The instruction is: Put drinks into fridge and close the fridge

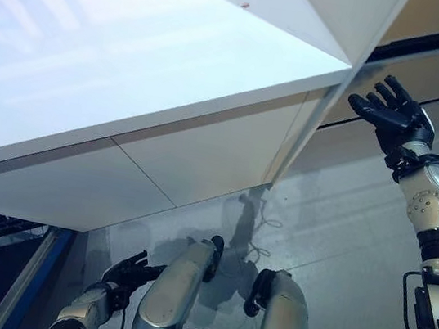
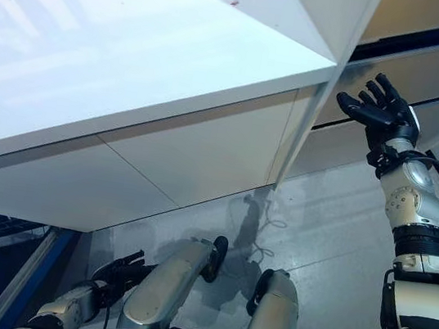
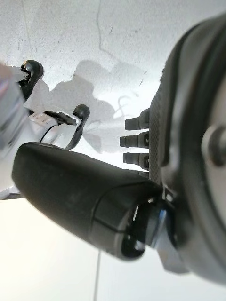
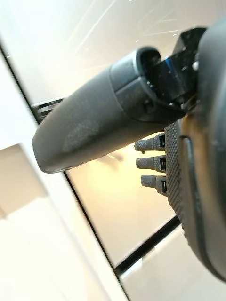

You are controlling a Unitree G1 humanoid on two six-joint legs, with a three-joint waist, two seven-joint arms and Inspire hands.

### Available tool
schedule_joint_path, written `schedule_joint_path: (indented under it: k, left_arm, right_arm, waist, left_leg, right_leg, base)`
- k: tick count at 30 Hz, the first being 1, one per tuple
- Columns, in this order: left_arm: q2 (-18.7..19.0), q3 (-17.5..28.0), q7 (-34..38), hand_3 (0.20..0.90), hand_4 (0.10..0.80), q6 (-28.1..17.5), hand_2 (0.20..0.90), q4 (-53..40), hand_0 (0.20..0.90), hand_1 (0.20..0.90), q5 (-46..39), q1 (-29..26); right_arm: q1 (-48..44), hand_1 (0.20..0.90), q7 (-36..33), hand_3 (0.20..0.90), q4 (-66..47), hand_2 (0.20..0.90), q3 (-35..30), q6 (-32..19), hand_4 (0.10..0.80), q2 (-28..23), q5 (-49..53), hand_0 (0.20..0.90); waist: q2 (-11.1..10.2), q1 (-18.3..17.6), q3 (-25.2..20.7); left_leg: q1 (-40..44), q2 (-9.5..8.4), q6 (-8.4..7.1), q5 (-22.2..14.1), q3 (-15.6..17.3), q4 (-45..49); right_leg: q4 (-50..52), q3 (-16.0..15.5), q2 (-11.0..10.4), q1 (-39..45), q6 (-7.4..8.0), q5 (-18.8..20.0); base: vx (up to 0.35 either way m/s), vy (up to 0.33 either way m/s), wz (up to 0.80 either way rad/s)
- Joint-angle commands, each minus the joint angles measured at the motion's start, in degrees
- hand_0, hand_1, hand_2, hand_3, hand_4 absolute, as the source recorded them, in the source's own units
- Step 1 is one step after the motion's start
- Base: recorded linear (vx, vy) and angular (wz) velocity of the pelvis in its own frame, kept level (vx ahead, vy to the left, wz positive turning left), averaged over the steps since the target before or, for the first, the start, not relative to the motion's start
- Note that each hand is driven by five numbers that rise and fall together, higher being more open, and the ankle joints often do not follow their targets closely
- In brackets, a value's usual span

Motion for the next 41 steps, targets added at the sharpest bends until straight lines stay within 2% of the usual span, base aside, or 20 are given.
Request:
schedule_joint_path:
  k: [1, 8, 13, 16, 17, 20, 24, 26, 31, 34, 36, 41]
  left_arm:
    - [3.59, -0.59, -0.34, 0.9, 0.8, -0.75, 0.9, -0.15, 0.9, 0.9, 2.27, 3.27]
    - [4.15, -0.79, -1.43, 0.9, 0.8, -1.26, 0.9, 0.01, 0.9, 0.9, 2.81, 2.76]
    - [3.66, -0.79, -2.64, 0.9, 0.8, -2.91, 0.9, 0.24, 0.9, 0.9, 2.63, 2.48]
    - [2.71, 0.14, -2.21, 0.9, 0.8, -3.72, 0.9, 1.38, 0.9, 0.9, 3.04, 3.02]
    - [2.73, 0.13, -2.21, 0.9, 0.8, -3.73, 0.9, 1.39, 0.9, 0.9, 3.04, 3.01]
    - [2.29, 2.18, -0.75, 0.9, 0.8, -3.14, 0.9, 3.75, 0.9, 0.9, 2.7, 1.59]
    - [1.57, 3.22, 0.3, 0.9, 0.8, -3.12, 0.9, 5.55, 0.9, 0.9, 3.32, 0.67]
    - [1.51, 3.32, 0.32, 0.9, 0.8, -3.22, 0.9, 5.97, 0.9, 0.9, 3.32, 0.56]
    - [0.41, 4.47, 0.85, 0.9, 0.8, -2.84, 0.9, 8.42, 0.9, 0.9, 2.42, -0.28]
    - [-0.37, 4.67, 0.22, 0.9, 0.8, -3.1, 0.9, 9.76, 0.9, 0.9, 2.19, -0.22]
    - [-1.17, 4.43, -0.31, 0.9, 0.8, -3.92, 0.9, 10.65, 0.9, 0.9, 1.55, -0.07]
    - [-2.68, 3.83, -1.72, 0.9, 0.8, -5.31, 0.9, 12.14, 0.9, 0.9, 1.92, 0.47]
  right_arm:
    - [-8.61, 0.9, 1.91, 0.9, -1.35, 0.9, -0.21, -3.69, 0.8, -1.7, -1.24, 0.9]
    - [-6.76, 0.9, 1.64, 0.9, -2.2, 0.9, -0.73, -1.99, 0.8, -1.91, -1.43, 0.9]
    - [0.31, 0.9, 3.73, 0.9, -4.92, 0.9, -2.45, -0.01, 0.8, -0.19, -1.55, 0.9]
    - [9.32, 0.9, 3.86, 0.9, -6.37, 0.9, -4.95, -0.17, 0.8, 3.6, -3.83, 0.9]
    - [9.37, 0.9, 3.84, 0.9, -6.41, 0.9, -4.99, -0.16, 0.8, 3.62, -3.84, 0.9]
    - [17.73, 0.9, 1.65, 0.9, -5.88, 0.9, -5.18, -0.19, 0.8, 10.25, -4.99, 0.9]
    - [27.13, 0.9, 3.03, 0.9, -1.86, 0.9, -5.45, 0.44, 0.8, 14.67, -10.53, 0.9]
    - [28.07, 0.9, 3.24, 0.9, -0.64, 0.9, -5.54, 0.5, 0.8, 15.16, -11.03, 0.9]
    - [34.93, 0.9, 5.81, 0.9, 10.3, 0.9, -5.49, 2.4, 0.8, 20.51, -14.58, 0.9]
    - [37.33, 0.9, 7.13, 0.9, 16.39, 0.9, -5.87, 3.3, 0.8, 23.65, -16.23, 0.9]
    - [38.45, 0.9, 7.46, 0.9, 20.45, 0.9, -5.42, 2.15, 0.8, 25.75, -18.07, 0.9]
    - [40.12, 0.9, 7.72, 0.9, 27.57, 0.9, -5.52, 2.64, 0.8, 28.38, -23.02, 0.9]
  waist:
    - [-2.51, 0.43, -5.15]
    - [-4.0, -0.39, -6.83]
    - [-5.21, -2.03, -10.96]
    - [-5.6, -3.69, -14.97]
    - [-5.64, -3.68, -15.1]
    - [-5.58, -5.48, -17.75]
    - [-5.29, -6.82, -19.12]
    - [-5.24, -6.95, -19.29]
    - [-4.93, -8.29, -20.35]
    - [-4.66, -8.87, -20.59]
    - [-4.4, -9.15, -20.7]
    - [-3.67, -9.63, -21.07]
  left_leg:
    - [6.82, 0.03, 2.59, -9.93, 2.08, -2.36]
    - [10.29, 1.65, 1.67, -6.93, 2.38, -9.6]
    - [14.62, 2.98, -0.41, -2.52, 3.02, -19.84]
    - [18.49, 3.67, -1.61, -0.71, 4.22, -26.21]
    - [18.35, 3.66, -1.62, -0.49, 4.22, -26.36]
    - [21.24, 4.51, -2.43, 0.81, 5.53, -30.67]
    - [23.38, 4.78, -2.59, 1.01, 6.15, -32.33]
    - [23.61, 4.79, -2.6, 0.97, 6.17, -32.43]
    - [24.61, 4.9, -2.48, 0.89, 6.51, -33.0]
    - [25.11, 4.9, -2.49, 1.11, 6.3, -33.76]
    - [25.43, 4.81, -2.47, 1.26, 6.0, -34.4]
    - [25.65, 4.76, -2.49, 1.4, 6.02, -34.94]
  right_leg:
    - [-3.31, 0.37, 3.27, 4.17, -1.62, 1.33]
    - [-12.24, 1.33, 5.62, 7.0, 0.13, 5.12]
    - [-25.0, 1.83, 7.9, 11.23, 1.7, 9.34]
    - [-32.15, 2.04, 9.41, 15.03, 2.45, 11.05]
    - [-32.35, 2.04, 9.42, 14.92, 2.44, 11.28]
    - [-36.88, 2.44, 10.33, 17.56, 2.76, 12.78]
    - [-39.12, 2.91, 10.77, 19.57, 2.83, 13.4]
    - [-39.31, 2.95, 10.83, 19.8, 2.83, 13.41]
    - [-39.61, 3.24, 11.29, 20.66, 2.69, 13.01]
    - [-40.01, 3.52, 11.67, 20.92, 2.62, 13.05]
    - [-40.57, 3.94, 11.88, 21.15, 2.62, 13.13]
    - [-41.25, 4.33, 12.05, 21.3, 2.72, 13.31]
  base:
    - [-0.002, -0.015, -0.03]
    - [-0.049, -0.045, -0.09]
    - [-0.088, -0.041, -0.13]
    - [-0.063, 0.003, -0.17]
    - [-0.099, 0.007, -0.18]
    - [-0.112, 0.007, -0.24]
    - [-0.095, 0.001, -0.08]
    - [-0.036, -0.003, -0.07]
    - [-0.027, -0.015, -0.12]
    - [-0.007, -0.016, -0.06]
    - [0.002, -0.005, -0.03]
    - [-0.002, -0.001, -0.01]
